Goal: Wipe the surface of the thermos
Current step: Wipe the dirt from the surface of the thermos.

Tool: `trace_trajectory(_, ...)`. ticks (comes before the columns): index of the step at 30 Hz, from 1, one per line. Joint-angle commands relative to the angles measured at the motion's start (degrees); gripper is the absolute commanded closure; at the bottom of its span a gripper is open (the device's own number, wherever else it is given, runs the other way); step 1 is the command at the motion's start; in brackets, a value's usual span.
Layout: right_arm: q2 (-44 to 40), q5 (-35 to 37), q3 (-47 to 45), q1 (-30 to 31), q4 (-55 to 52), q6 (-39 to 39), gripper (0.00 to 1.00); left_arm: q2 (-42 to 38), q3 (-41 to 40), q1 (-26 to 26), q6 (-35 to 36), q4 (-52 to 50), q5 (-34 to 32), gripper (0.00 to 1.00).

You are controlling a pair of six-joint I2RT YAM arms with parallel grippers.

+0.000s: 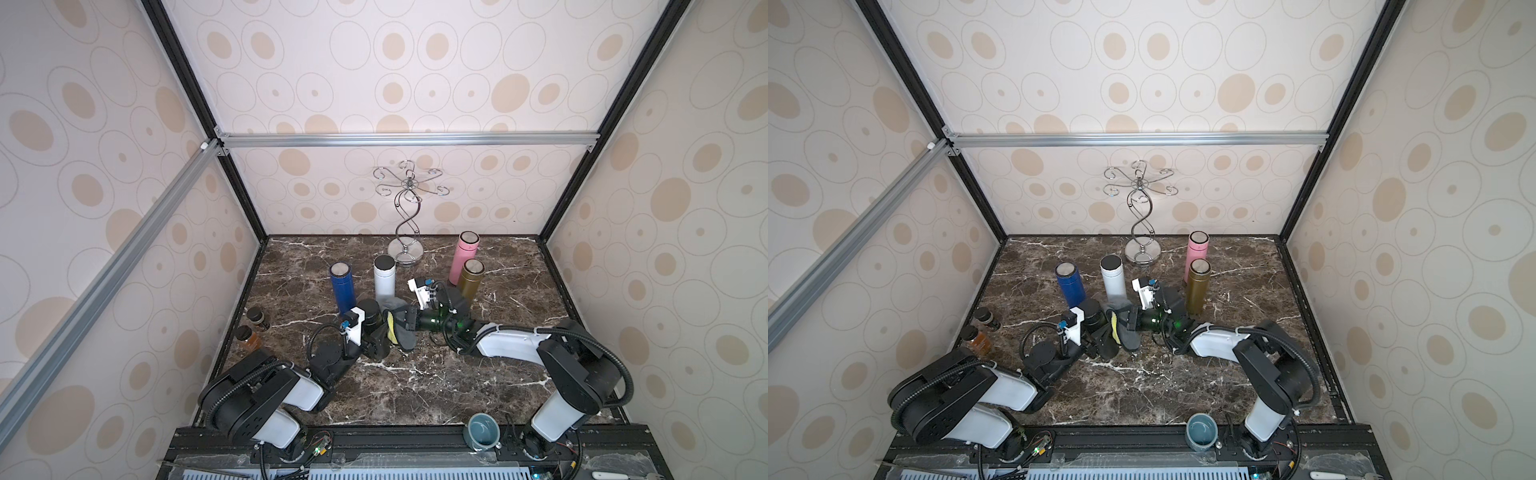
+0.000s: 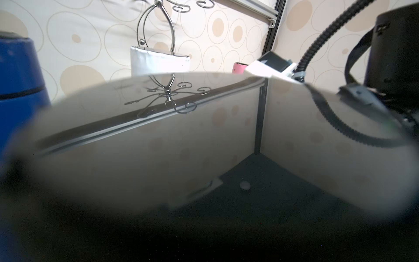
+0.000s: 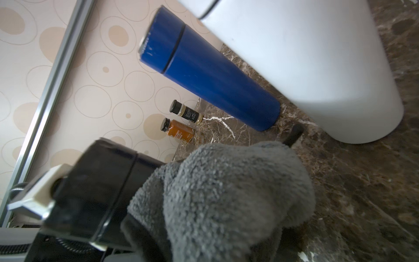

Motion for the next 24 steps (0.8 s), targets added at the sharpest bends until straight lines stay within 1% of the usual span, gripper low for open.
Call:
trace_trajectory(1,2.4,-0.5,-1.8,0.3,4.8,4.1,1.00,0.1,-0.3,0.4,-1.0,4.7,-1.3,1.00)
trace_trajectory(5,3.4,0.9,-4.5,1.6,3.2,4.5,1.00,0.3,-0.3,0.4,-1.0,4.5,-1.7,1.00)
trace_trajectory(8,2.7,3.1,-5.5,3.3,-2.6,3.1,1.00,0.4,0.2,0.4,-1.0,4.0,-1.9,1.00)
trace_trajectory(10,1.3,4.2,-6.3,4.5,-6.0,2.2,1.00,0.5,0.4,0.4,-1.0,3.5,-2.2,1.00)
trace_trajectory(14,-3.6,4.5,-8.4,7.0,-7.1,0.6,1.00,0.8,1.1,0.4,-1.3,2.6,-2.1,1.00)
trace_trajectory(19,-10.3,6.9,-6.0,11.7,-15.0,-6.0,1.00,0.9,1.6,0.4,-1.6,1.8,-2.2,1.00)
trace_trajectory(21,-10.5,7.3,-4.6,12.9,-17.0,-7.7,1.00,1.1,1.6,0.4,-1.9,1.8,-2.1,1.00)
trace_trajectory(24,-7.8,9.3,-2.4,13.2,-20.3,-8.9,1.00,1.7,2.0,0.4,-2.4,1.9,-1.5,1.00)
